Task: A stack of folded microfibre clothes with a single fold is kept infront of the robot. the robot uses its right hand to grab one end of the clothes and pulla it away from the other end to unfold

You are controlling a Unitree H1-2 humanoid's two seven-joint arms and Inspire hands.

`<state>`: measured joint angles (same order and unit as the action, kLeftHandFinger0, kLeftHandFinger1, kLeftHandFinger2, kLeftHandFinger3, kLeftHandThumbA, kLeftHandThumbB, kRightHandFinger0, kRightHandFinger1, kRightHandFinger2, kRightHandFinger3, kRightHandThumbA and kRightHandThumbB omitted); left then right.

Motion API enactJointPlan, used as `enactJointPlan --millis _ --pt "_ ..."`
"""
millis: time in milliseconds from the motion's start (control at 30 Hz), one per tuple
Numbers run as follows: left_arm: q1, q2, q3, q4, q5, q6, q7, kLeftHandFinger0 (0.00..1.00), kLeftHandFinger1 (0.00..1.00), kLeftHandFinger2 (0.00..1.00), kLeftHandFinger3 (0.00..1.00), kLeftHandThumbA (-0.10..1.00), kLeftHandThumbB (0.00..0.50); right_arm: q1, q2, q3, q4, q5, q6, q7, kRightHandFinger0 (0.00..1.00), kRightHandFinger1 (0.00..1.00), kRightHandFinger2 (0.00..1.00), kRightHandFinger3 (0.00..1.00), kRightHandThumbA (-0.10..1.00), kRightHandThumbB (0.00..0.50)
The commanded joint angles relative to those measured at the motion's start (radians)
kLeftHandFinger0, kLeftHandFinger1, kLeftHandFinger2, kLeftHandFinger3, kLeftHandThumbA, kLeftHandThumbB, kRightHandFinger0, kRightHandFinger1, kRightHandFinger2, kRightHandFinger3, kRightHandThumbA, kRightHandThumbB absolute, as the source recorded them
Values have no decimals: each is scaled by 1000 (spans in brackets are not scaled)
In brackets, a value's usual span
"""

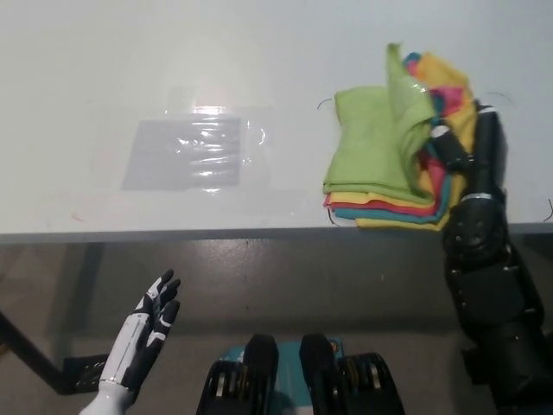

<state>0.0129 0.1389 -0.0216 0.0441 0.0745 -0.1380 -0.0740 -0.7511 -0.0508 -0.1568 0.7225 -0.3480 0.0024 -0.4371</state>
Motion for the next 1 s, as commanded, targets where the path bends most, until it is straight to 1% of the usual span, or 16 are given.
enactJointPlan --millis 0,33,67,100,133,167,200,233,267,300,333,433,500,633,700,967 --pt "-5 17 1 -5 9 -29 -2 1000 1000 1000 1000 919 303 -26 29 -210 -69 323 -159 -30 0 176 569 543 60 102" --pt "-4 20 0 -5 15 -32 0 1000 1000 1000 1000 925 297 -26 24 -240 -54 347 -177 -28 8 214 636 627 108 69" --pt "-2 22 0 -7 20 -31 1 1000 1000 1000 1000 937 302 -24 22 -269 -52 382 -187 -7 42 296 778 814 149 22" --pt "-2 22 -1 -7 22 -31 1 1000 1000 1000 1000 939 302 -23 21 -279 -53 392 -189 2 89 355 845 855 193 13" --pt "-2 23 -1 -7 26 -30 3 1000 1000 1000 1000 949 304 -19 17 -295 -52 406 -190 12 235 536 1000 1000 251 3" --pt "1 23 -1 -7 26 -31 4 1000 1000 1000 1000 948 297 -10 5 -311 -47 415 -206 20 518 793 1000 1000 406 0" --pt "1 25 0 -8 26 -31 3 1000 1000 1000 1000 944 291 -5 -5 -308 -34 390 -240 4 481 728 990 1000 426 1" --pt "1 26 0 -6 34 -35 7 1000 1000 1000 1000 951 296 4 -15 -320 -33 406 -247 30 556 819 1000 1000 456 26" --pt "0 28 0 -6 35 -35 7 1000 1000 1000 1000 952 296 9 -19 -330 -34 425 -250 56 663 873 1000 1000 558 34" --pt "0 31 -2 -6 41 -33 7 1000 1000 1000 1000 963 299 24 -34 -325 -38 425 -254 90 775 982 1000 1000 661 90" --pt "0 32 -1 -6 42 -31 7 1000 1000 1000 1000 966 303 36 -47 -314 -40 408 -260 101 981 1000 1000 1000 784 88" --pt "3 32 0 -9 46 -26 8 1000 1000 1000 1000 971 310 51 -68 -303 -27 391 -321 93 1000 1000 1000 1000 788 73" --pt "7 31 1 -11 44 -22 8 1000 1000 1000 1000 974 316 81 -80 -283 -57 390 -335 118 1000 1000 1000 1000 872 37" --pt "8 28 3 -9 39 -21 6 1000 1000 1000 1000 966 320 134 -115 -232 -110 335 -349 120 1000 1000 1000 1000 1000 131" --pt "5 28 2 -2 39 -36 6 1000 1000 1000 1000 971 323 168 -119 -227 -201 350 -325 125 1000 1000 1000 1000 1000 265" --pt "-1 35 6 -5 45 -34 6 1000 1000 1000 1000 999 320 316 -105 -156 -809 217 -172 129 1000 1000 1000 1000 1000 299"
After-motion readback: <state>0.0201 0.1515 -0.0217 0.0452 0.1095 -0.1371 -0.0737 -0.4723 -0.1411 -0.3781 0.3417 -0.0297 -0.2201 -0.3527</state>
